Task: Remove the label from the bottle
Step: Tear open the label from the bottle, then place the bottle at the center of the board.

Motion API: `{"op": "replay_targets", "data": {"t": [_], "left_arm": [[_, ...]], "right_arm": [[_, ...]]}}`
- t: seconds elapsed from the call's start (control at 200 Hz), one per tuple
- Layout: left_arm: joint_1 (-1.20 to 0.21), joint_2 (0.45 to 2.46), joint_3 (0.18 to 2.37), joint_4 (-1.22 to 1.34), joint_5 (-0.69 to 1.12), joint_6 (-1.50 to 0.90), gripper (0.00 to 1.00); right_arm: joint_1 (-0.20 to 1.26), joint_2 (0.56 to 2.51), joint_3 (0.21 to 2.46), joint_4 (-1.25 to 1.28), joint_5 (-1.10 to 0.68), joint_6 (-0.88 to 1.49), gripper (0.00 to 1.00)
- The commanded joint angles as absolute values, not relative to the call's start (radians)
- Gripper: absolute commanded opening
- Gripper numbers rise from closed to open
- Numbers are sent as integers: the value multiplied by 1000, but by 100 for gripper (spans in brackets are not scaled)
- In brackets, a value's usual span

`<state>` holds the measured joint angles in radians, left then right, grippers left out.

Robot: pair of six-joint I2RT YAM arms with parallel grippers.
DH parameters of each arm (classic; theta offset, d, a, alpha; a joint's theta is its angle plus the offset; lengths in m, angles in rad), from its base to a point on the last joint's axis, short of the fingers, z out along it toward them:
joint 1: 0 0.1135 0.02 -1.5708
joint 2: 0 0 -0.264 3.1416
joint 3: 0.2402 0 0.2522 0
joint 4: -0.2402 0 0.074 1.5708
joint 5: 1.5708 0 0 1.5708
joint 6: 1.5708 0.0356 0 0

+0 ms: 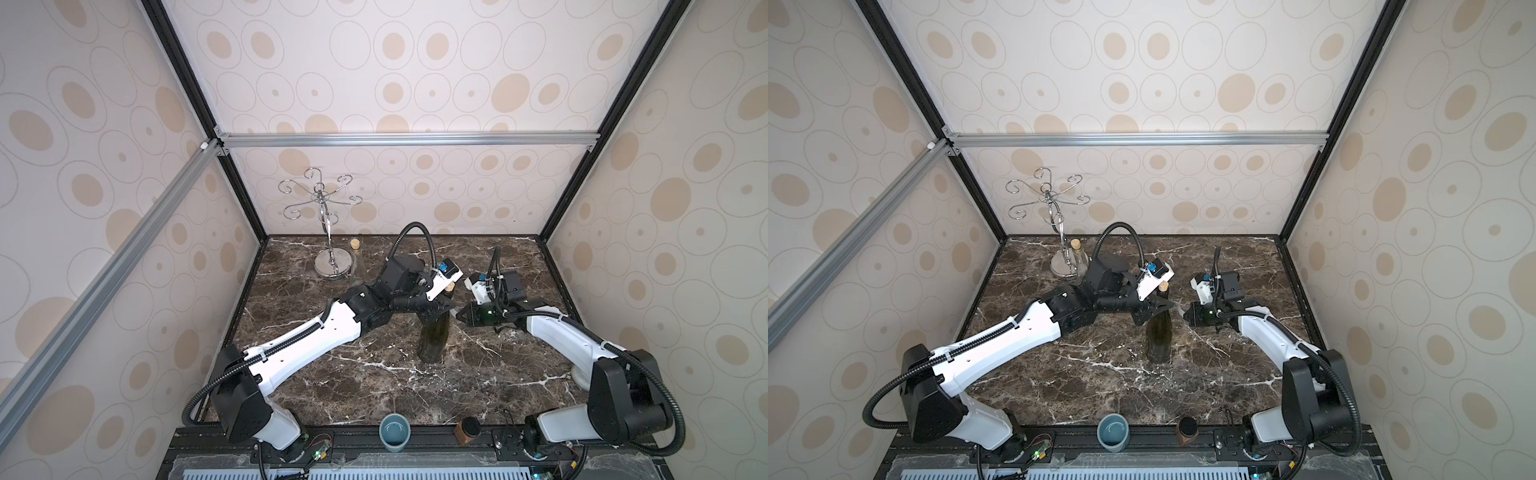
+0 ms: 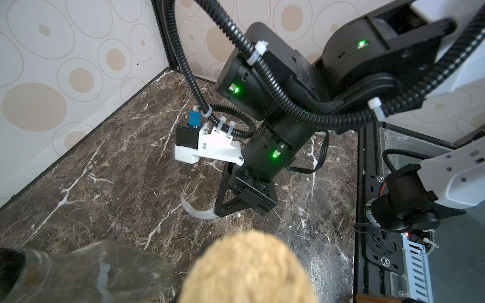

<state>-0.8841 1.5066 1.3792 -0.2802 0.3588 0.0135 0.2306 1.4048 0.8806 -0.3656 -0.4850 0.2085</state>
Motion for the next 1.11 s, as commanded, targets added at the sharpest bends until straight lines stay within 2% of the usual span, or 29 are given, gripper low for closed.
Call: {"op": "replay_targets", "data": {"t": [0.0,0.43,0.695,0.865,1.101], "left_arm": [[-894,1512,1449,-285,369,-18,6],[-894,1600,1620,-233,322,-60,0],[-895,1749,1850,-256,306,-35,0],[-894,1912,2093,-312,285,12,0],[-894,2290,2719,-565,253,83,0]], "right_arm": [[213,1350,890,-431,-467,225,0],[145,1140,852,-645,-435,232,0],[98,1052,866,-789,-347,250,0],[65,1031,896,-858,-335,248,0],[52,1003,929,-920,-331,237,0]]}}
